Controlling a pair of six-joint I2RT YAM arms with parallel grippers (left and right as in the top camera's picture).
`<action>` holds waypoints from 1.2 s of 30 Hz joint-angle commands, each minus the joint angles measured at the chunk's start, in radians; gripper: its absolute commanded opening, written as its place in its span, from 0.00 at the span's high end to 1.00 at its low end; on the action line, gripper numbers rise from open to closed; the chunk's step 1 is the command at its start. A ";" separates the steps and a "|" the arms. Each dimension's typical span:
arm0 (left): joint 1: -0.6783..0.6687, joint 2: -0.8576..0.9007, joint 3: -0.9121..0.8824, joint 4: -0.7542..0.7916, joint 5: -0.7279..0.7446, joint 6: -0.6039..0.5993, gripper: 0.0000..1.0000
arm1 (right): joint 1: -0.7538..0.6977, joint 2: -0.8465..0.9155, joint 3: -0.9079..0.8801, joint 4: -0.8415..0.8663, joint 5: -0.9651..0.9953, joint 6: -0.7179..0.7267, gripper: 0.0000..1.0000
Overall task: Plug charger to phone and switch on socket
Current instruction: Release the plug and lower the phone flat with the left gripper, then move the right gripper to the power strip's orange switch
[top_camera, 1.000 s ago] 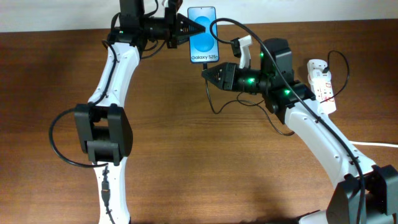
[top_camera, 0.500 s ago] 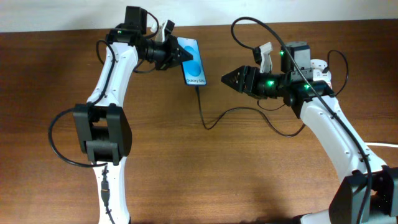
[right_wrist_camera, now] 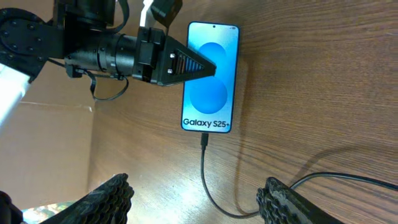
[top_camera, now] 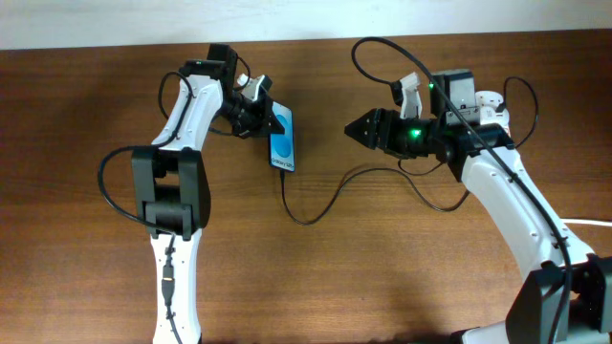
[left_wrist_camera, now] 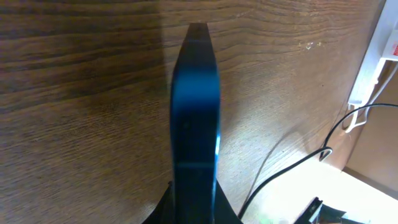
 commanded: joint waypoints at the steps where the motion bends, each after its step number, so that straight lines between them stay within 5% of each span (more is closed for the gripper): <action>1: 0.003 0.000 0.010 0.000 -0.020 0.023 0.91 | 0.001 -0.009 0.010 0.000 0.018 -0.018 0.30; 13: -0.018 0.000 0.010 -0.014 -0.152 0.023 0.55 | 0.001 -0.009 0.010 0.000 0.023 -0.018 0.30; 28: -0.014 -0.010 0.027 -0.013 -0.412 0.023 0.42 | 0.000 -0.014 0.011 -0.048 0.055 -0.094 0.29; 32: -0.001 -0.133 0.164 -0.042 -0.400 0.023 0.41 | -0.001 -0.072 0.090 -0.190 0.168 -0.200 0.00; 36: -0.002 -0.341 0.247 -0.103 -0.401 0.023 0.42 | -0.005 -0.082 0.322 -0.476 0.381 -0.254 0.01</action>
